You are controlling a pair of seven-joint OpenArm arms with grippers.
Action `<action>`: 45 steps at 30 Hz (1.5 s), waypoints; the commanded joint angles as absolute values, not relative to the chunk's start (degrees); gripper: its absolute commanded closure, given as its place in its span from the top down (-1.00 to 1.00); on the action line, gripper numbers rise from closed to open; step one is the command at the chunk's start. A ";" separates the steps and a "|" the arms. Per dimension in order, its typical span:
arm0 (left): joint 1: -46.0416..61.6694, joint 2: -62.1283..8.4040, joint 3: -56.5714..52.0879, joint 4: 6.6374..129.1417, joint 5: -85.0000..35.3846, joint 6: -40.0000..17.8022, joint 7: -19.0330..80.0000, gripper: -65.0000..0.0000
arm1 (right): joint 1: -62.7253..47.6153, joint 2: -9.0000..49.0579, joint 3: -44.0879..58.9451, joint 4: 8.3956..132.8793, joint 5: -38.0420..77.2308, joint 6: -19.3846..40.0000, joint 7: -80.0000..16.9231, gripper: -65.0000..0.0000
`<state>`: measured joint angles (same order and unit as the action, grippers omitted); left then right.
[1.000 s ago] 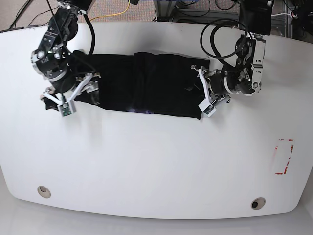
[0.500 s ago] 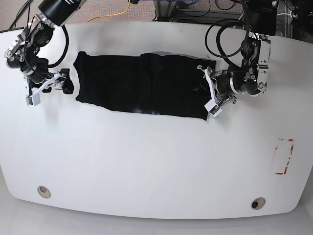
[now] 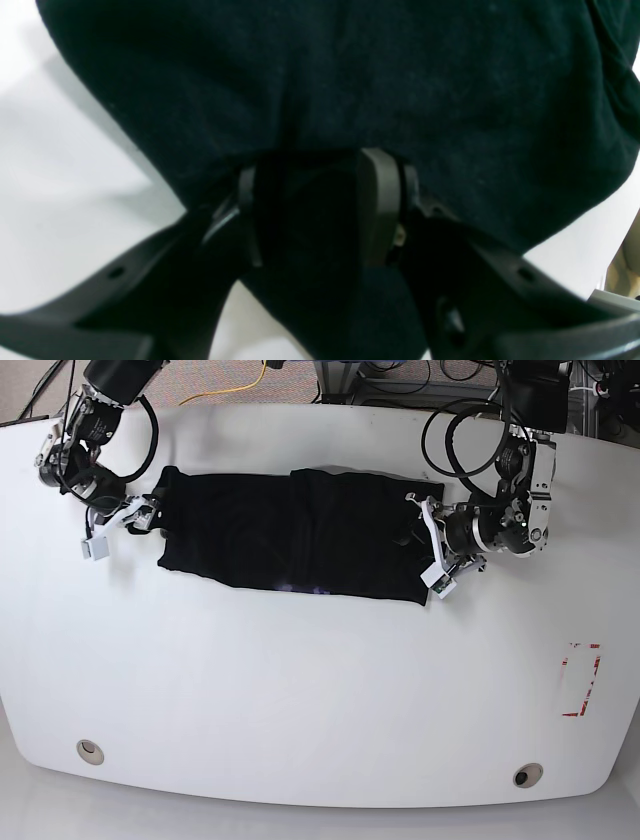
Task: Layout the t-shirt on the table in an organized manner, then fold the t-shirt properly
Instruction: 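Release the right gripper and pull the strip end outward to flatten, then grasp both strip ends and fold them toward the middle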
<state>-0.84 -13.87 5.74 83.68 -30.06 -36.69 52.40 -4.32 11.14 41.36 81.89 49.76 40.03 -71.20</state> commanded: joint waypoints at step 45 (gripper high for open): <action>-0.92 2.95 14.55 83.56 -14.55 -30.55 53.76 -0.26 | -1.63 12.18 23.25 108.88 51.03 40.00 -74.59 -0.87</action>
<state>-0.60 1.98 14.72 83.48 -17.85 -30.94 51.24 -2.46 11.77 25.61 106.43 49.52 39.66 -75.70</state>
